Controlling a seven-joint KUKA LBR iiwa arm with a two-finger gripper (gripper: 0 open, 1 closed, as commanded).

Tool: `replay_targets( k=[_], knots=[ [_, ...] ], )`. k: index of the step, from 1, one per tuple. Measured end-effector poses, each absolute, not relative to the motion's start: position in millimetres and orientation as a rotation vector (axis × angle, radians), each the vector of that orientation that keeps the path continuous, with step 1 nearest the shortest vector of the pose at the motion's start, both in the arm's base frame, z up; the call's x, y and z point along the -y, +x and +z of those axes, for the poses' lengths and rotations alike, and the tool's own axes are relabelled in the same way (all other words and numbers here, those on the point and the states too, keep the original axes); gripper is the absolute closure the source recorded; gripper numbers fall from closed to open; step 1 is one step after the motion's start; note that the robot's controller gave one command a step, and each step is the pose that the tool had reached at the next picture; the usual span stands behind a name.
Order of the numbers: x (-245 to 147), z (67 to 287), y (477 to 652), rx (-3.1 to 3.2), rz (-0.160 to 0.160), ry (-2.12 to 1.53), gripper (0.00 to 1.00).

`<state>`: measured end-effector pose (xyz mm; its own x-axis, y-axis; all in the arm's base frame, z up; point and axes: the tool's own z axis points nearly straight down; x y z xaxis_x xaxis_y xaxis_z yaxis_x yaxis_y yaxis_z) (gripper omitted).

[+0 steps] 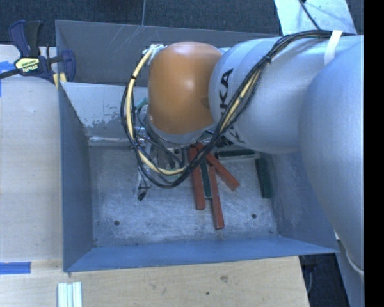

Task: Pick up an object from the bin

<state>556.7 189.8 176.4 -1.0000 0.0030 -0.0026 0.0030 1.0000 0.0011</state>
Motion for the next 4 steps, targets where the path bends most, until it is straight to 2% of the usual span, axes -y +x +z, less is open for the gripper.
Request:
replay_targets(
  k=[1,2,3,4],
  knots=[
    [-146.2,225.4,546.7,-3.045,-0.001,-0.741,0.0],
    [-75.6,299.5,568.7,-2.957,-0.006,-1.031,0.0],
    [-88.9,148.0,616.9,-2.828,0.004,-1.375,0.0],
    [-20.9,189.7,600.3,-2.578,-0.005,-1.788,0.0]
  ],
)
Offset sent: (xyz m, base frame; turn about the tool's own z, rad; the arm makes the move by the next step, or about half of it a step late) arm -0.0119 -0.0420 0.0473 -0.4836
